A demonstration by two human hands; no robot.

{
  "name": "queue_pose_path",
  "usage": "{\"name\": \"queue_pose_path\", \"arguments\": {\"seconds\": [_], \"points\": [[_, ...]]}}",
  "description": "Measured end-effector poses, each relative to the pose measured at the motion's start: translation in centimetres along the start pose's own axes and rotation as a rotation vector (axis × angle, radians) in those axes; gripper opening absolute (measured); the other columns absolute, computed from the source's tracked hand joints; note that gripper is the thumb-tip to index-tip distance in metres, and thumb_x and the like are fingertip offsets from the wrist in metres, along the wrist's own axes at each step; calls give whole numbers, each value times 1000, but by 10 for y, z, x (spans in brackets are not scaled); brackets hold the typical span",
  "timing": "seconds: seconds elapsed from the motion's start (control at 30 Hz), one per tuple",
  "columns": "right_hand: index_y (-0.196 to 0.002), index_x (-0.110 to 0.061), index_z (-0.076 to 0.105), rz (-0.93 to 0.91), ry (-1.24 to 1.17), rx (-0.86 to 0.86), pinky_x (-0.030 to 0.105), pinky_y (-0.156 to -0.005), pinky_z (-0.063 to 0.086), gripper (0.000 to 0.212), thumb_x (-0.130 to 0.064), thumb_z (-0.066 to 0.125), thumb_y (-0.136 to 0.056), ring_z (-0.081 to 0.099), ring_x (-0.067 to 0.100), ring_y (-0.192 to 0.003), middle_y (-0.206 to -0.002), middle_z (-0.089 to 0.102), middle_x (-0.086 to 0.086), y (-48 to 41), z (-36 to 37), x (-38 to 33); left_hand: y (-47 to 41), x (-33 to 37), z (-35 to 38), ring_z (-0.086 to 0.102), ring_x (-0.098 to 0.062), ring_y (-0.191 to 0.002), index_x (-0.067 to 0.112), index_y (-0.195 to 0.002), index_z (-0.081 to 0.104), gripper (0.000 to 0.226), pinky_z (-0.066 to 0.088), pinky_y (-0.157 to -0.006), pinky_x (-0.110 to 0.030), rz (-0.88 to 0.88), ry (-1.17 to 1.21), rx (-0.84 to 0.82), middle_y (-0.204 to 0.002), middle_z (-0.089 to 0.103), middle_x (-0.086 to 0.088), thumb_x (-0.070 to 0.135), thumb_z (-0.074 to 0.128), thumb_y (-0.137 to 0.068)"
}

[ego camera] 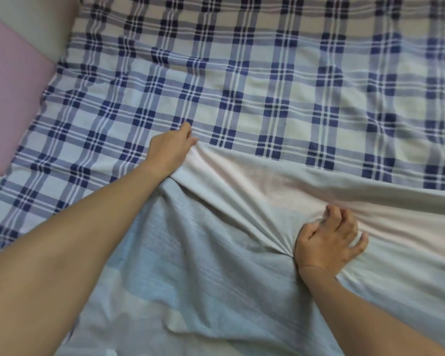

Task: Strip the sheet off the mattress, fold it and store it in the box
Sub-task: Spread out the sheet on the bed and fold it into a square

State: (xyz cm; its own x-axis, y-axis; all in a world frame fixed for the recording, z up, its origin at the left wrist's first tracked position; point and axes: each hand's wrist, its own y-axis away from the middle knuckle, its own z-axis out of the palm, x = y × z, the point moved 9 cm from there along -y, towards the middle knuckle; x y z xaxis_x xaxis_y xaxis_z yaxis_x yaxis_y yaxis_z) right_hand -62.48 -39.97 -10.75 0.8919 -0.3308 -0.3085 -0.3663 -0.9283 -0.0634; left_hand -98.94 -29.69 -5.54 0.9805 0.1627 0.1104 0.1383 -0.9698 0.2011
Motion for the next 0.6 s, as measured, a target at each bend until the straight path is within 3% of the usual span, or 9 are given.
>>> {"name": "queue_pose_path", "arguments": {"seconds": [0.1,0.17,0.23,0.27,0.3,0.37,0.43,0.5,0.6], "points": [[-122,-13,43,1,-14,0,51,-112,10,49,-27,36,-76,36,31,-125,-131,42,15,0,-1,-1,13,-17,4,59,-30,-90,14,-105,49,43,37,-75,-38,-43,-70,-41,-93,64,-8,52,29,-98],[-123,-13,43,-3,-16,-6,51,-112,10,50,-27,36,-76,36,31,-126,-132,40,15,1,0,-2,30,-48,-2,56,-32,-102,13,-107,55,50,34,-90,-43,-204,-21,-98,-110,63,-14,47,19,-99],[-124,-12,43,0,-18,-14,52,-112,10,50,-28,35,-77,34,31,-127,-133,39,15,0,0,0,58,-72,-4,53,-32,-103,8,-106,55,48,32,-91,-41,-322,182,-174,-111,60,-16,38,19,-95],[-124,-12,43,3,-22,-17,52,-112,10,50,-28,35,-77,33,30,-128,-133,39,15,0,0,1,71,-70,-7,53,-31,-100,8,-106,53,46,34,-87,-39,-299,277,-199,-108,60,-14,37,23,-88],[-125,-12,42,3,-26,-22,51,-112,9,51,-28,34,-78,33,30,-128,-133,39,15,0,0,0,87,-62,-10,54,-29,-97,9,-108,51,43,37,-82,-37,-244,313,-225,-105,60,-11,38,30,-84],[-125,-12,41,0,-18,-25,51,-112,9,50,-28,33,-78,32,29,-128,-133,38,15,1,0,-1,123,-25,-14,56,-22,-86,15,-108,48,33,41,-68,-32,-5,166,-230,-100,58,-4,32,55,-81],[-124,-12,40,-5,-15,-27,51,-113,9,49,-28,34,-78,31,28,-128,-133,38,15,1,0,-1,168,27,-10,58,-22,-72,17,-97,45,46,41,-50,-29,318,-36,-156,-89,57,-2,19,74,-62],[-124,-12,40,-8,-10,-40,51,-113,9,49,-28,34,-78,31,28,-129,-134,38,15,1,0,-1,213,63,14,59,-16,-65,21,-93,45,54,41,-39,-26,457,-29,-225,-85,56,2,23,78,-50],[-124,-12,39,-2,-3,-59,53,-113,10,49,-29,33,-78,29,27,-130,-134,37,15,1,0,-1,247,78,38,58,-3,-76,29,-101,52,36,47,-51,-18,525,7,-276,-98,54,12,32,62,-67]]}}
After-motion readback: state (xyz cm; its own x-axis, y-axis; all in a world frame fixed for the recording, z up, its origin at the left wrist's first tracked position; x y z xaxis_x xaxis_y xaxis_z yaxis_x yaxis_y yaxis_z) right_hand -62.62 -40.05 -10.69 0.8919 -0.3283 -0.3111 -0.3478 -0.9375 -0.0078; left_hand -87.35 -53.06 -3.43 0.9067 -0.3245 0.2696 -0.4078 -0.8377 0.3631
